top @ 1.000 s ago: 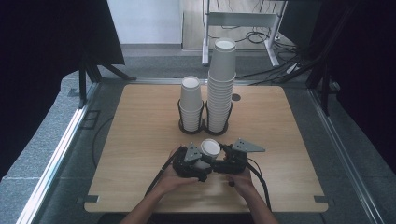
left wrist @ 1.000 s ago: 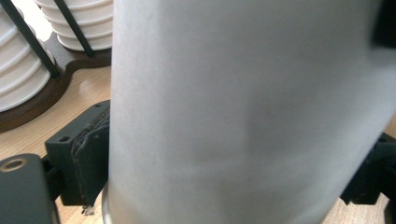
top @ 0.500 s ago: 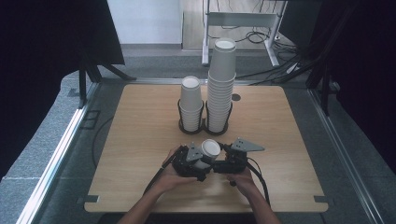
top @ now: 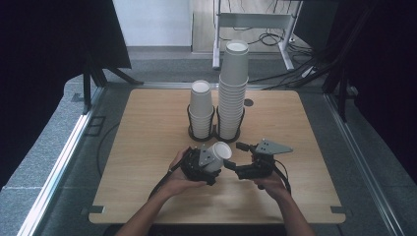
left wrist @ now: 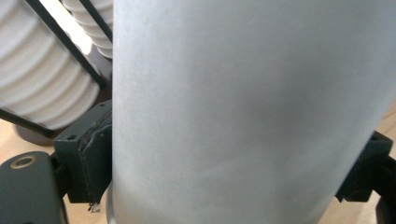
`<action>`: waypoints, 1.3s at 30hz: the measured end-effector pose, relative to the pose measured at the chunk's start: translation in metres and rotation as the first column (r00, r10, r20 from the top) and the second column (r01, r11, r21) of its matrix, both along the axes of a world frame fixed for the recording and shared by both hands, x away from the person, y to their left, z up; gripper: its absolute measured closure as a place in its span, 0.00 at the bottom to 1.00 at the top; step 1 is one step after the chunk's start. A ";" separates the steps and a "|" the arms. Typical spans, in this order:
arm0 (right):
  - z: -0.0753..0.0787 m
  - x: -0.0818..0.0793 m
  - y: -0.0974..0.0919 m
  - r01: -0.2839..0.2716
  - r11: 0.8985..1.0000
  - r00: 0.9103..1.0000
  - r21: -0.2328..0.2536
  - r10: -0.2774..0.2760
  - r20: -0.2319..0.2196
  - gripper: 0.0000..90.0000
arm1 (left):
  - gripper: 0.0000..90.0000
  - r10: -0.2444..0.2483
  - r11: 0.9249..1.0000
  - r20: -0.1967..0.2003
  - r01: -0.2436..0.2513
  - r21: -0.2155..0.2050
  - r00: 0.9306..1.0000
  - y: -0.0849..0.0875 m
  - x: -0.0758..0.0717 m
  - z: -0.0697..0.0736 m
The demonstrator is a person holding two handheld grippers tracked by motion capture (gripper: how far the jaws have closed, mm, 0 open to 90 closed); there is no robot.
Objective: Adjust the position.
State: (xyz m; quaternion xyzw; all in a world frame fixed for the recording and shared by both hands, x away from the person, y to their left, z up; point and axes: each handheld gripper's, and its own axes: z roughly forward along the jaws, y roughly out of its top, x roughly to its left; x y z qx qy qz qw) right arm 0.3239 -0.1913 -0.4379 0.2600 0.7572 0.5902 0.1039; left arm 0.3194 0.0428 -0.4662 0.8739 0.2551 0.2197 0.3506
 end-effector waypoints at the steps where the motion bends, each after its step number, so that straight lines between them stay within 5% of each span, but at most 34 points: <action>1: 0.003 0.003 -0.001 -0.015 0.999 1.000 -0.037 0.015 -0.002 0.13 | 0.13 -0.001 1.000 0.005 0.001 0.008 1.000 0.000 0.001 0.001; 5: 0.018 0.012 -0.002 -0.056 0.984 0.998 -0.170 0.057 -0.001 0.11 | 0.13 0.001 0.999 0.022 -0.002 0.040 1.000 -0.002 0.005 0.005; 8: 0.028 0.018 0.002 -0.066 0.955 0.998 -0.289 0.069 0.001 0.08 | 0.13 0.002 0.998 0.035 -0.004 0.057 0.999 -0.003 0.006 0.007; 17: 0.033 0.025 0.012 -0.124 0.905 0.992 -0.408 0.122 -0.030 0.07 | 0.13 0.006 0.993 0.075 -0.015 0.114 0.997 -0.009 0.009 0.006; 19: 0.031 0.028 0.014 -0.143 0.884 0.989 -0.446 0.138 -0.045 0.07 | 0.13 0.002 0.992 0.085 -0.013 0.129 0.996 -0.011 0.009 0.005; 26: 0.031 0.037 0.027 -0.215 0.768 0.976 -0.604 0.185 -0.113 0.07 | 0.13 -0.034 0.975 0.129 0.004 0.224 0.991 -0.023 0.009 -0.001; 29: 0.031 0.039 0.032 -0.250 0.727 0.968 -0.639 0.208 -0.141 0.07 | 0.13 -0.055 0.966 0.149 0.015 0.260 0.987 -0.029 0.006 -0.001; 32: 0.031 0.040 0.036 -0.279 0.698 0.960 -0.660 0.226 -0.167 0.07 | 0.13 -0.073 0.960 0.172 0.023 0.278 0.982 -0.034 0.004 -0.002; 36: 0.030 0.042 0.039 -0.313 0.677 0.949 -0.667 0.241 -0.201 0.09 | 0.13 -0.094 0.954 0.192 0.033 0.298 0.977 -0.038 0.001 -0.004; 39: 0.028 0.044 0.041 -0.336 0.656 0.942 -0.676 0.249 -0.226 0.10 | 0.13 -0.114 0.939 0.210 0.036 0.341 0.971 -0.041 -0.001 -0.006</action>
